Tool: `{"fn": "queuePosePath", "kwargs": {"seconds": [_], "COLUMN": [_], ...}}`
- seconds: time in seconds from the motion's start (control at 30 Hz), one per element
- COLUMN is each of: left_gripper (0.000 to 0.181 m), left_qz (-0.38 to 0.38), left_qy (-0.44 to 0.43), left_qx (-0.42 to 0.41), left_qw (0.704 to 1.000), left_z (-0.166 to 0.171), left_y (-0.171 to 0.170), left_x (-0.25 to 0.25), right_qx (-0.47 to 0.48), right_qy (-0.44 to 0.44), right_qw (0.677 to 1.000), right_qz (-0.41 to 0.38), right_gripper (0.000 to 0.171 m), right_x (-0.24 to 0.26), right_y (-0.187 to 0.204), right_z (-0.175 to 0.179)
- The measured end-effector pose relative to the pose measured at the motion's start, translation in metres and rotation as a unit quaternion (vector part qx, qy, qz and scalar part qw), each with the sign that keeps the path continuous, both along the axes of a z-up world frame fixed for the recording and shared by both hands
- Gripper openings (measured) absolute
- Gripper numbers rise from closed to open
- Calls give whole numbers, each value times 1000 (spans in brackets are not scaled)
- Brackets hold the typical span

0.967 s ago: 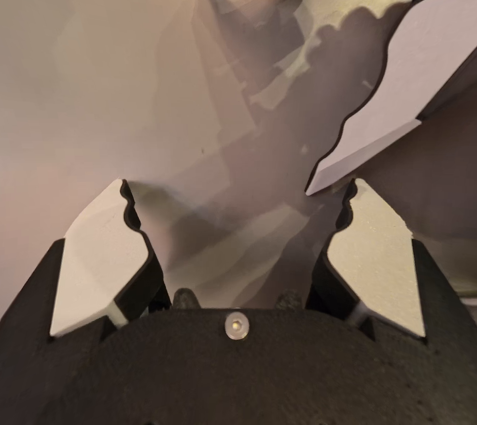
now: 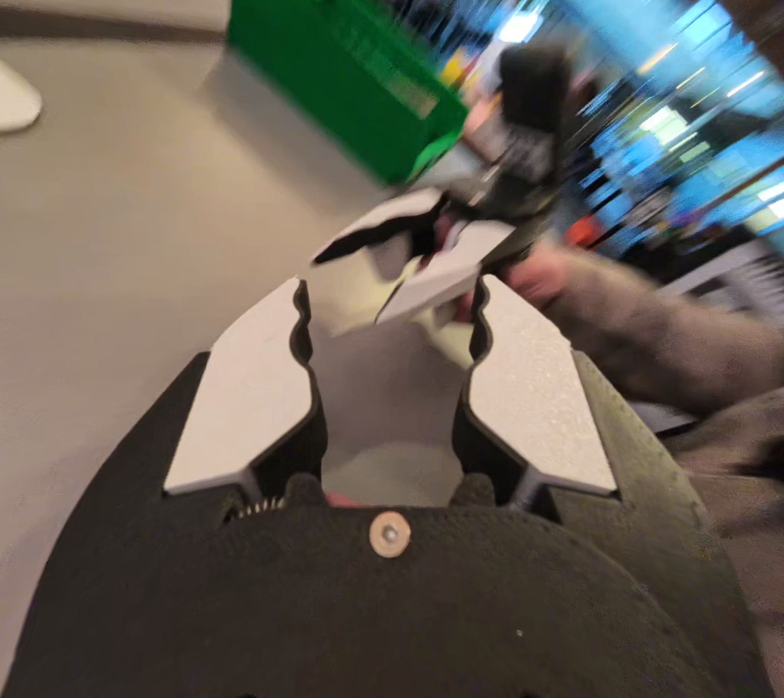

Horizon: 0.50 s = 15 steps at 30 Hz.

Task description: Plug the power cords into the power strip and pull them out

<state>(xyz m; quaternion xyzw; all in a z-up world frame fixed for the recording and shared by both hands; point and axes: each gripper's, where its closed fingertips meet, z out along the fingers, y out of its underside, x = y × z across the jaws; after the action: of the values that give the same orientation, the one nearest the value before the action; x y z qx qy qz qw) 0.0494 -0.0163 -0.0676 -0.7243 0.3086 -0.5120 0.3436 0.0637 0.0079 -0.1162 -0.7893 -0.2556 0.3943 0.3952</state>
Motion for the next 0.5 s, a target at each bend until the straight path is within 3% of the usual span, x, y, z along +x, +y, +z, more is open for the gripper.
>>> {"fn": "queuePosePath", "kwargs": {"seconds": [0.07, 0.17, 0.33, 0.5], "left_gripper": [64, 75, 87, 92], "left_qz": [-5, -16, -71, -107], "left_qy": [-126, -280, -347, -354], "left_qx": [-19, -21, 18, 53], "left_qw": [992, 960, 935, 927], "left_z": [53, 117, 155, 172], "left_y": [1, 0, -18, -36], "left_x": [-10, -23, -24, -28], "right_qx": [-19, -47, -66, -76], "right_qy": [24, 83, 159, 121], "right_qw": [999, 995, 985, 989], "right_qz": [11, 14, 18, 29], "right_gripper": [96, 104, 105, 106], "right_x": [-10, -38, -71, -74], "right_y": [-12, -25, -30, -32], "right_z": [13, 35, 70, 67]}}
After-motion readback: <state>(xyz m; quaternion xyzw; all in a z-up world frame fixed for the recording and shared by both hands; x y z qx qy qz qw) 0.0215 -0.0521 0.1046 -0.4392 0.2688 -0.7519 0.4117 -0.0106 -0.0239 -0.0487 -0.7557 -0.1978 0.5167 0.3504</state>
